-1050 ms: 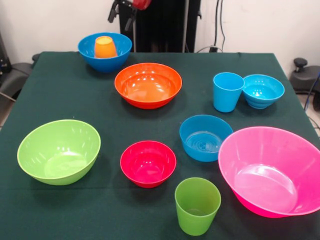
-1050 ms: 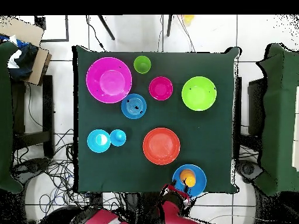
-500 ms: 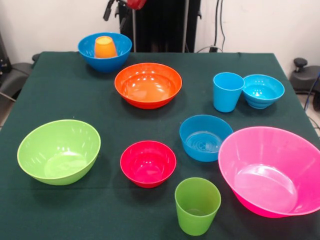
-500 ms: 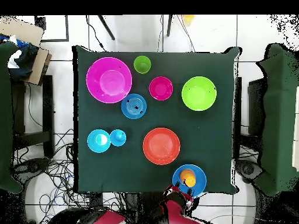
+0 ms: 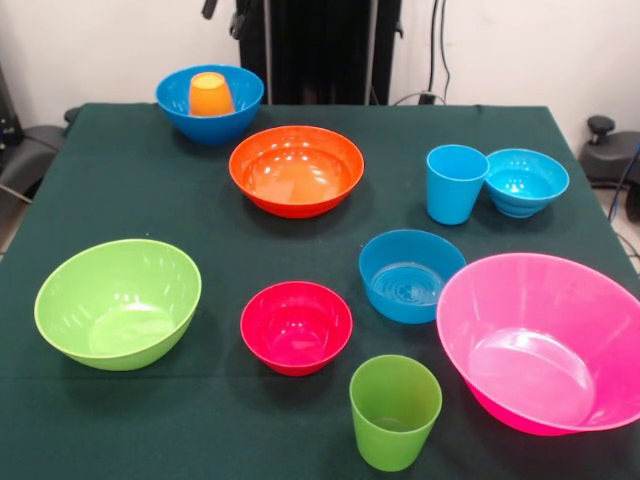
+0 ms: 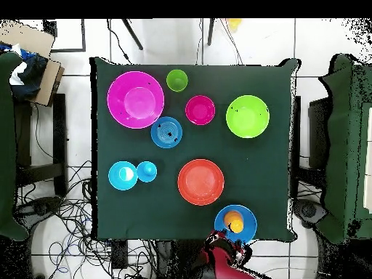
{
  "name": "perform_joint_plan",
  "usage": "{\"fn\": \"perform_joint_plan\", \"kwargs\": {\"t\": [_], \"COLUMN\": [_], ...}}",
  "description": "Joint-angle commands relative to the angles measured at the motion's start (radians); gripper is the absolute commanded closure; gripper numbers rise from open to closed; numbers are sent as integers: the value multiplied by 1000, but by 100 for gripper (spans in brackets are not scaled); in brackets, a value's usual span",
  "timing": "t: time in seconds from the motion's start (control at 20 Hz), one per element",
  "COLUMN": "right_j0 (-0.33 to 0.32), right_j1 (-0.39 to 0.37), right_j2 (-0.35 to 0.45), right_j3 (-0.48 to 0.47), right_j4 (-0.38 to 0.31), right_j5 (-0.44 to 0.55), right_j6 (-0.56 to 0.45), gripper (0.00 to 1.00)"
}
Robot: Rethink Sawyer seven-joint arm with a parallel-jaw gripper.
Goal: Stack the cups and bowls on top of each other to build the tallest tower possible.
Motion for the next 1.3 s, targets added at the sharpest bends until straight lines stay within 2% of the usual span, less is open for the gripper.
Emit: {"fn": "perform_joint_plan", "kwargs": {"t": [0.05,0.4,0.6,1.3], "right_j0": [5,-9,9,63], "right_j1": [-13,104,139,201], "right_j2": [172,217,201,172], "right_j3": [-205,-301,-321,-371], "right_j4": [51,71,84,175], "right_j5": [187,79,41,54], "right_j6": [36,99,121,140], "gripper": [0,0,0,0]}}
